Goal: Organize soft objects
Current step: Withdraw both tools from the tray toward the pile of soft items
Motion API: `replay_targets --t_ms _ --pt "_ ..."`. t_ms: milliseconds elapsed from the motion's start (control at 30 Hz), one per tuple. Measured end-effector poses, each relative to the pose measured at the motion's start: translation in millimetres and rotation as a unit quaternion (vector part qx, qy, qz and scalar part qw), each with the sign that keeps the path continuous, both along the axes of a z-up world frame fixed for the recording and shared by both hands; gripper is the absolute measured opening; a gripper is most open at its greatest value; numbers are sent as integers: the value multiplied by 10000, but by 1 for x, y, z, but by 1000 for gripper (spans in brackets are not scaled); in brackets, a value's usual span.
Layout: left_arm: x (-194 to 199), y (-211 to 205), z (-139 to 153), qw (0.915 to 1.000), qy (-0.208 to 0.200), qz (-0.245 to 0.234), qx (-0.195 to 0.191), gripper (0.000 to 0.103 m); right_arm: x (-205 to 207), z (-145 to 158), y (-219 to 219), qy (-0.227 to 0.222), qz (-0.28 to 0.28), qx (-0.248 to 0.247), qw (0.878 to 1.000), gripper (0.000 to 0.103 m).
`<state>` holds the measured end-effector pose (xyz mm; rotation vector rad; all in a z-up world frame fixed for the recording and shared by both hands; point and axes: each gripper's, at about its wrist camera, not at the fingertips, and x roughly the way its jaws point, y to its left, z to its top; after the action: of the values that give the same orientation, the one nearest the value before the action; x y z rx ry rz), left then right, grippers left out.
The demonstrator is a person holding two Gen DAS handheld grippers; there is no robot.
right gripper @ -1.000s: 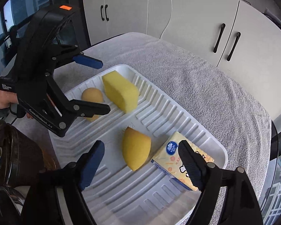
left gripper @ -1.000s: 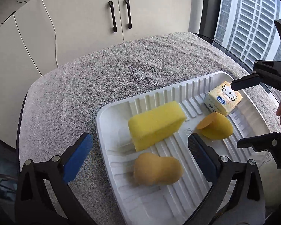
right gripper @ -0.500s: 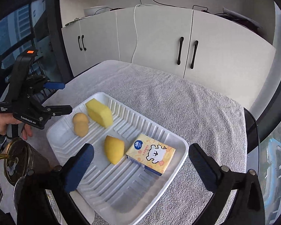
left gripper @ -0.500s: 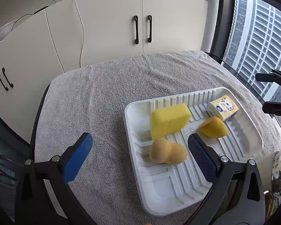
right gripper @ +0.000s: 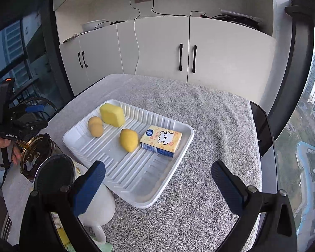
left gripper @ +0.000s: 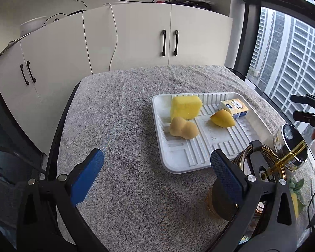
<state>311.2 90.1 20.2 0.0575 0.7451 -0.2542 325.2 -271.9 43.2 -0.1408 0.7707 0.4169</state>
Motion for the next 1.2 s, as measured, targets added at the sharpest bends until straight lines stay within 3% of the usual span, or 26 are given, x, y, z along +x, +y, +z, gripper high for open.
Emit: replay_targets --t_ms 200,433,600,933,1200 --pt "-52 14 -4 9993 22 218 -298 103 -53 2 -14 -93 -212 178 9996 103" --pt "-117 11 -17 9989 21 245 -391 103 -126 -11 -15 -60 -347 439 9984 103" --pt "-157 -2 -27 9993 24 136 -347 103 -170 -26 1 -27 -373 357 9987 103" --pt "-221 -28 -33 9988 -64 141 -455 103 -231 -31 33 -136 -463 191 9986 103" --pt "-234 -60 -42 9984 -117 123 -536 103 -247 -32 46 -184 -733 201 9969 103"
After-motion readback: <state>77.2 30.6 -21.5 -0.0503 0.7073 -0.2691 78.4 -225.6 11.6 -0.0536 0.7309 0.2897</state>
